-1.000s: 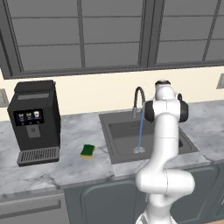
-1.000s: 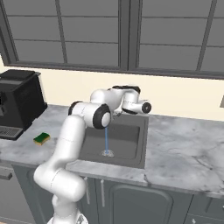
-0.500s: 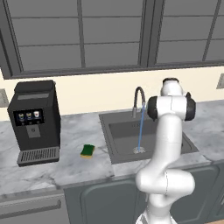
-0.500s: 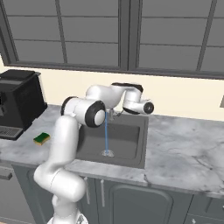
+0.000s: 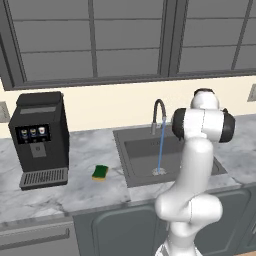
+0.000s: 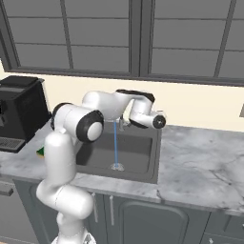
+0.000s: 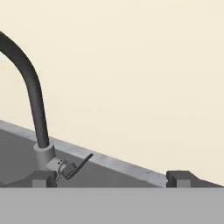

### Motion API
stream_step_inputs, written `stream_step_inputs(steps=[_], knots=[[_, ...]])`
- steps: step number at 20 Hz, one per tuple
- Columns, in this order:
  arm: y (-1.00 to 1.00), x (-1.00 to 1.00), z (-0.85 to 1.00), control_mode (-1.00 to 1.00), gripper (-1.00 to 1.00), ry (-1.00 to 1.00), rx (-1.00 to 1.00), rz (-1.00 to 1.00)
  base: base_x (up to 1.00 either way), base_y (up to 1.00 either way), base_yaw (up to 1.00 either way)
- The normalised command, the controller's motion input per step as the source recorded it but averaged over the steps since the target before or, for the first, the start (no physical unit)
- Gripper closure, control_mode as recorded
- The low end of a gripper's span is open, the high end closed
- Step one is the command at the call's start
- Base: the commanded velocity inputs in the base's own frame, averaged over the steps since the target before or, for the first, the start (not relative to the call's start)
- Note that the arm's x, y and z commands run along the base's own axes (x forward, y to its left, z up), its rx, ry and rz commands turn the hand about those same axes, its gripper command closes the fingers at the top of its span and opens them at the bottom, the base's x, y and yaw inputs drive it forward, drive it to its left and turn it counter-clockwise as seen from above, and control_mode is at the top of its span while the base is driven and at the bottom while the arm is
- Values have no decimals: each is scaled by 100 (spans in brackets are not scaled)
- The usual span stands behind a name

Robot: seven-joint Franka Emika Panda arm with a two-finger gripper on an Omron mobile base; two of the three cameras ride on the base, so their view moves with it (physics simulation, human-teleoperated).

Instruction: Soak the sponge with water for a few seconds and then drop it inside the sink.

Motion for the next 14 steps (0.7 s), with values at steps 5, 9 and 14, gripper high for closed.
stream_step_inputs(steps=[5,9,14], knots=[[12,-49,57,-100,-100,1,-12,-6,0,0,0],[0,-22,44,-100,-100,22,-20,-13,0,0,0],[0,-19,27,-100,-100,28,-19,-19,0,0,0]])
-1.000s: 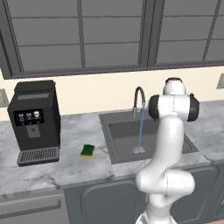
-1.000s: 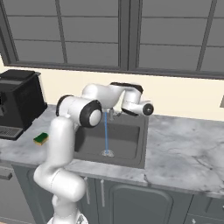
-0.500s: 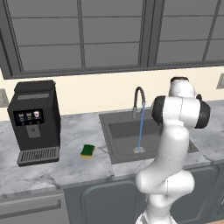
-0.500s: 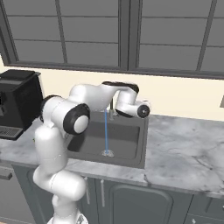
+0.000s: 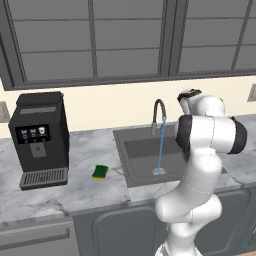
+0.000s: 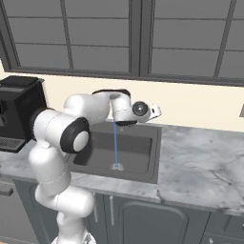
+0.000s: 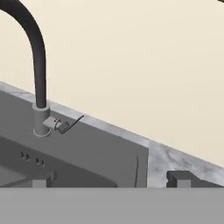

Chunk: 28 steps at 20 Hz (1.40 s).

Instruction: Soak the sponge with water for a few seconds and then drop it inside the sink.

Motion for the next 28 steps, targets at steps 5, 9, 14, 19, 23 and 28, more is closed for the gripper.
stream_step_inputs(steps=[5,9,14,19,23,28], knots=[[0,-36,30,-100,-100,21,-8,-18,0,0,0],[0,-49,58,-100,-100,2,3,-13,0,0,0],[8,-13,48,-100,-100,-3,10,-9,0,0,0],[0,-36,39,-100,-100,0,16,-1,0,0,0],[0,-83,26,-100,-100,0,25,-5,0,0,0],[0,-100,36,-100,-100,0,20,-8,0,0,0]])
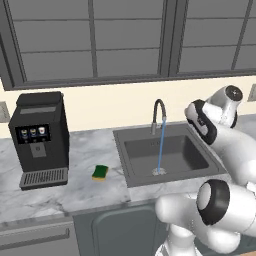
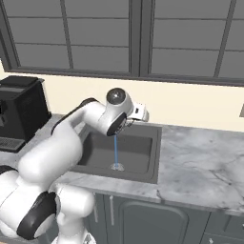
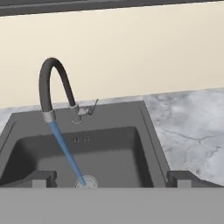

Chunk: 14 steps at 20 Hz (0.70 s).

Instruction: Soak the sponge with water for a few seconds and then drop it inside the sink.

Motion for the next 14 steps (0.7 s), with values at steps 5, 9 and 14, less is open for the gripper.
stream_step_inputs(steps=[5,9,14], knots=[[0,-87,61,-100,-100,10,6,-9,0,0,0],[2,-76,52,-100,-100,13,1,-10,0,0,0],[16,-71,30,-100,-100,12,0,-5,0,0,0]])
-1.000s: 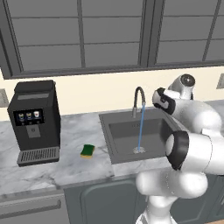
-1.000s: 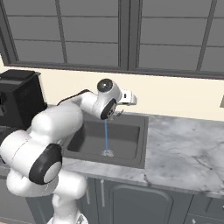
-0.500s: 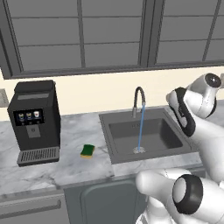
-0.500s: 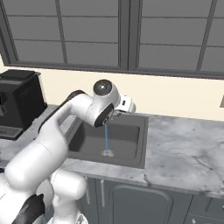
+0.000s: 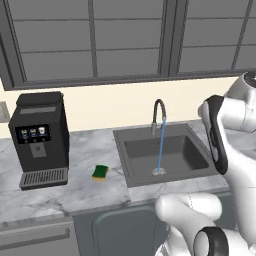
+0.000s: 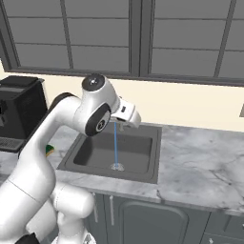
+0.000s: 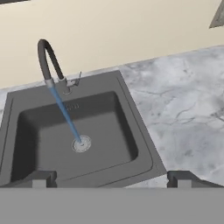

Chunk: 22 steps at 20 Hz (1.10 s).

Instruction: Soak the sponge with water for a few seconds and then drop it inside the sink.

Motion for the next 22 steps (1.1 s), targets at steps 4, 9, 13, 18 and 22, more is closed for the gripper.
stream_step_inputs(steps=[4,9,13,18,22], knots=[[33,-61,2,-100,-100,7,2,0,0,0,0],[73,-48,-22,-100,-100,0,4,0,0,0,0],[97,-27,-32,-100,-100,0,0,0,0,0,0],[100,-1,-33,-100,-100,0,0,0,0,0,0],[97,9,-39,-100,-100,0,0,0,0,0,0]])
